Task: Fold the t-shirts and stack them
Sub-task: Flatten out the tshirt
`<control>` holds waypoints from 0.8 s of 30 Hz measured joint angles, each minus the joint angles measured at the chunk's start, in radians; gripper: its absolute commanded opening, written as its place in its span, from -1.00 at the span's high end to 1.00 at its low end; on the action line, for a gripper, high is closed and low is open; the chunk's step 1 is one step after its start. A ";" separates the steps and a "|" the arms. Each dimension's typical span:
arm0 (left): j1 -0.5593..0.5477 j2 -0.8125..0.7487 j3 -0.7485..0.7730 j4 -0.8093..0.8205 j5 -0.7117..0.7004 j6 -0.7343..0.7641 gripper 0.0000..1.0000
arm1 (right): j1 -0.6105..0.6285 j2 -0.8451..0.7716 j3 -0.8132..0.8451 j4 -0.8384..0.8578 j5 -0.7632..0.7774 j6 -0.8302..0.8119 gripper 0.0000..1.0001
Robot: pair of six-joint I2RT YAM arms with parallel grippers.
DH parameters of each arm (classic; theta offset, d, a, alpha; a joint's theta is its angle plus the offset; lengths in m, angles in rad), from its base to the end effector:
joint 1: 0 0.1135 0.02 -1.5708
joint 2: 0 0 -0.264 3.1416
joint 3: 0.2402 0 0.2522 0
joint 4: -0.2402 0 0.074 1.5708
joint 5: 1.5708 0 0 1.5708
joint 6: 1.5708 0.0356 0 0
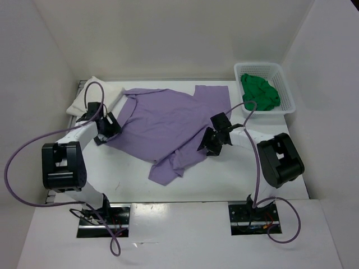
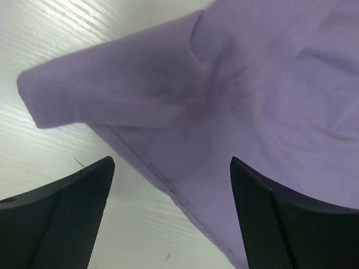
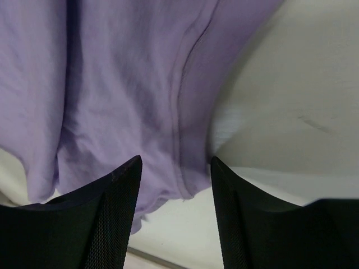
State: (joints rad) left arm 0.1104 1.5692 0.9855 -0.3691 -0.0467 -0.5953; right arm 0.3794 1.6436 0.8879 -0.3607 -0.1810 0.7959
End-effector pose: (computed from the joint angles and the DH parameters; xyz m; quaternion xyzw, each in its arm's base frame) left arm 0.3184 0.0370 0.2033 -0.3358 0.8913 -0.0514 0.3005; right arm 0.2823 0.1195 0.1545 0.1807 0.9536 0.1976 0.1379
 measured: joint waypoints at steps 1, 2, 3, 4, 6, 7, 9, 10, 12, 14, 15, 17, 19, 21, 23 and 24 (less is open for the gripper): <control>-0.002 0.019 0.005 0.002 -0.008 0.007 -0.79 | 0.009 0.006 -0.001 0.003 -0.008 0.006 -0.17; -0.008 0.039 0.015 0.003 -0.023 0.018 -0.76 | 0.017 0.006 -0.005 0.012 -0.013 0.009 -0.10; -0.014 0.056 0.027 0.005 -0.039 0.024 -0.72 | 0.018 0.006 -0.009 0.016 -0.015 0.011 -0.06; -0.027 0.079 0.046 0.006 -0.066 0.042 -0.72 | 0.018 0.005 -0.016 0.024 -0.018 0.018 -0.02; -0.061 0.119 0.081 0.014 -0.111 0.056 -0.69 | 0.018 -0.002 -0.030 0.036 -0.019 0.026 0.09; -0.083 0.145 0.106 0.014 -0.132 0.070 -0.62 | 0.018 -0.006 -0.039 0.040 -0.018 0.030 0.14; -0.128 0.195 0.151 0.029 -0.179 0.093 -0.57 | 0.018 -0.009 -0.047 0.043 -0.017 0.034 0.35; -0.151 0.218 0.170 0.034 -0.207 0.103 -0.47 | 0.019 -0.009 -0.049 0.045 -0.016 0.037 0.45; -0.183 0.256 0.198 0.036 -0.246 0.123 -0.32 | 0.019 -0.008 -0.055 0.045 -0.014 0.037 0.74; -0.210 0.298 0.222 0.041 -0.274 0.139 0.15 | 0.019 -0.001 -0.055 0.046 -0.014 0.040 0.86; -0.216 0.322 0.230 0.045 -0.285 0.148 0.30 | 0.020 -0.001 -0.054 0.046 -0.012 0.042 0.91; -0.216 0.346 0.253 0.050 -0.298 0.152 0.54 | 0.020 -0.003 -0.053 0.039 0.002 0.042 0.95; -0.204 0.357 0.266 0.053 -0.298 0.148 0.77 | 0.018 -0.017 -0.051 0.027 0.021 0.036 0.99; -0.189 0.354 0.267 0.051 -0.296 0.148 0.91 | 0.008 -0.060 -0.051 0.000 0.037 0.031 1.00; -0.180 0.335 0.266 0.041 -0.292 0.146 1.00 | -0.017 -0.131 -0.051 -0.024 0.047 0.021 1.00; -0.177 0.319 0.264 0.036 -0.288 0.143 1.00 | -0.034 -0.166 -0.050 -0.032 0.054 0.016 1.00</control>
State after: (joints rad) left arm -0.0669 1.8881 1.2491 -0.3328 -0.3347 -0.4519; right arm 0.3454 1.4773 0.8375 -0.3927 -0.1268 0.8120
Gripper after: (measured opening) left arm 0.015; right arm 0.010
